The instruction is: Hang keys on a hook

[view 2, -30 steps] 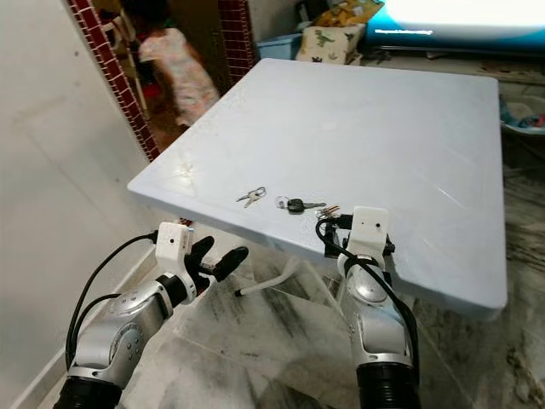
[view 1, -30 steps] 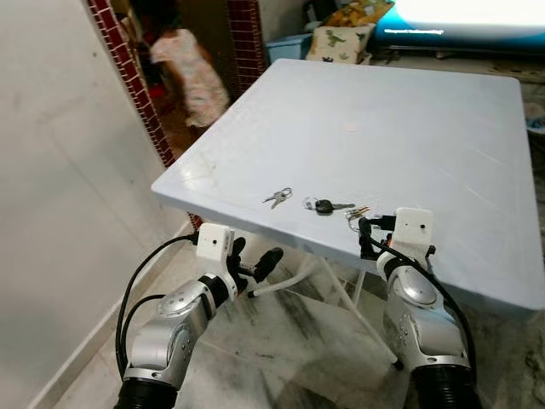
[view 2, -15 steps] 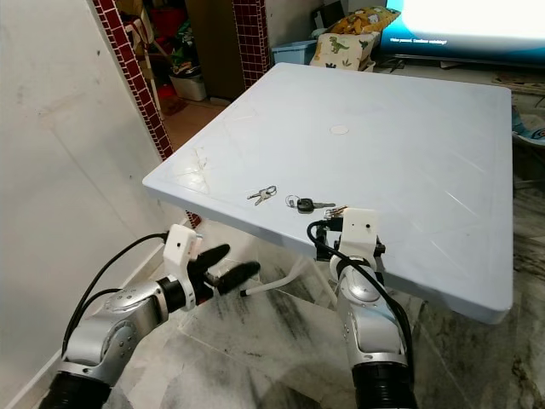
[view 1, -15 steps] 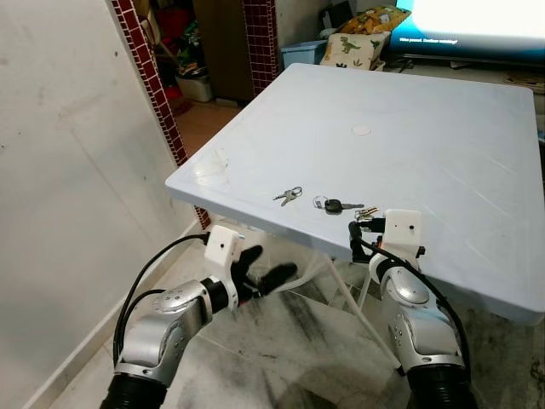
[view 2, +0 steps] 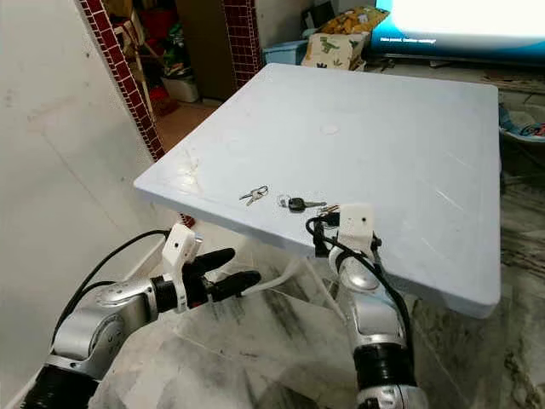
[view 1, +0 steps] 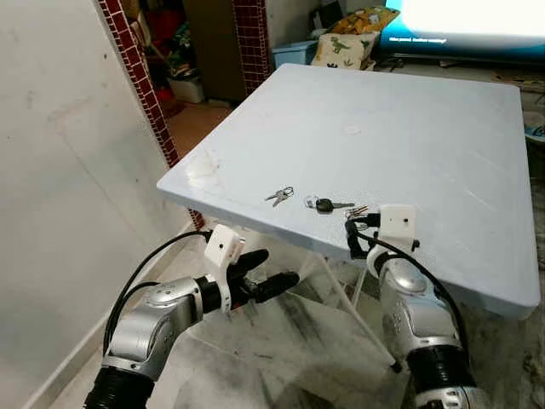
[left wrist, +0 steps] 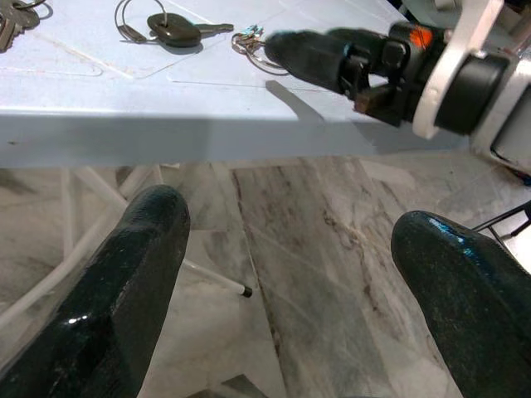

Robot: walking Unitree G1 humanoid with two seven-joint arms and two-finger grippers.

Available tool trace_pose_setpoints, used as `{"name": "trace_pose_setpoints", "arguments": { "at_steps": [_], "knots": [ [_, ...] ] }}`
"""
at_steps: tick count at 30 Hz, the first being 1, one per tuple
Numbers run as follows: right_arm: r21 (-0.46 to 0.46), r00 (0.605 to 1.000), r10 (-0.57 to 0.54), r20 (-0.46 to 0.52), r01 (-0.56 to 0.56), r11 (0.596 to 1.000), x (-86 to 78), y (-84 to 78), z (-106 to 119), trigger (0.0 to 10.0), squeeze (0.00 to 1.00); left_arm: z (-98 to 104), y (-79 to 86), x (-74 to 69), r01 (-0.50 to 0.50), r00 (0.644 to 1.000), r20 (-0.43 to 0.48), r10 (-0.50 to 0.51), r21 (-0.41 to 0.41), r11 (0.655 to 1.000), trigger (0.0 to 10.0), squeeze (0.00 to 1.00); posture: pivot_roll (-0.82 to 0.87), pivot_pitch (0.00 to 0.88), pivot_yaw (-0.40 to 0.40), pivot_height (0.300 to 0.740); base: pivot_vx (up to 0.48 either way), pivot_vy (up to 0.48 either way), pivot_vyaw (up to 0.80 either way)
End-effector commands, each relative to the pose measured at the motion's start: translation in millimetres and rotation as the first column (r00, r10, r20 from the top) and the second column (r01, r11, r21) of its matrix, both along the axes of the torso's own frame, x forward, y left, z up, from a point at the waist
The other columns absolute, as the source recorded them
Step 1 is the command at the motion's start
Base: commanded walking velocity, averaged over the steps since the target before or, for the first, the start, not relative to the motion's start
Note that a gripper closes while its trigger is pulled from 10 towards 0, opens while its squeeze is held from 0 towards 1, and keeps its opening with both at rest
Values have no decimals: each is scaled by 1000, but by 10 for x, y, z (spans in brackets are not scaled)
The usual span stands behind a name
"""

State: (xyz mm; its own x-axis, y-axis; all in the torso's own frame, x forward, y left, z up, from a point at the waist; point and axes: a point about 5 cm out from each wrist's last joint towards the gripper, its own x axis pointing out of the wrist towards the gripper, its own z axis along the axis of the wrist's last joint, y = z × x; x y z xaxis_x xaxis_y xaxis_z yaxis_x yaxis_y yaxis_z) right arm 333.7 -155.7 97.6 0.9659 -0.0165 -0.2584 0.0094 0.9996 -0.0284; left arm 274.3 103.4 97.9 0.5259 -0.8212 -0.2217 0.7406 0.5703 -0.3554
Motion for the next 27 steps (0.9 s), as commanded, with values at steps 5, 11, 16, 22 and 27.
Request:
{"name": "trace_pose_setpoints", "arguments": {
  "at_steps": [5, 11, 16, 22, 27],
  "knots": [
    [2, 999, 36, 9, -37, 999, 76, 67, 29, 10000, 0, 19, 80, -13, 13, 1000, 3, -13, 18, 1000, 10000, 0, -56, 0, 115, 740, 0, 0, 0],
    [29, 998, 58, -14, -58, 998, 93, 119, -23, 0, 0, 12, 92, -27, 16, 1000, 0, -16, 23, 1000, 10000, 0, -49, 0, 112, 740, 0, 0, 0],
    [36, 997, 74, -13, -73, 997, 103, 154, -42, 0, 0, 19, 86, -27, 17, 1000, 2, -17, 18, 1000, 10000, 0, -48, 0, 112, 740, 0, 0, 0],
    [26, 998, 60, -19, -59, 998, 131, 114, -64, 0, 0, 14, 89, -28, 11, 1000, 6, -11, 25, 1000, 10000, 0, -47, 0, 113, 740, 0, 0, 0],
    [23, 998, 52, -20, -52, 998, 149, 99, -70, 0, 0, 11, 79, -35, 13, 1000, 6, -13, 26, 1000, 10000, 0, -45, 0, 117, 740, 0, 0, 0]
  ]
}}
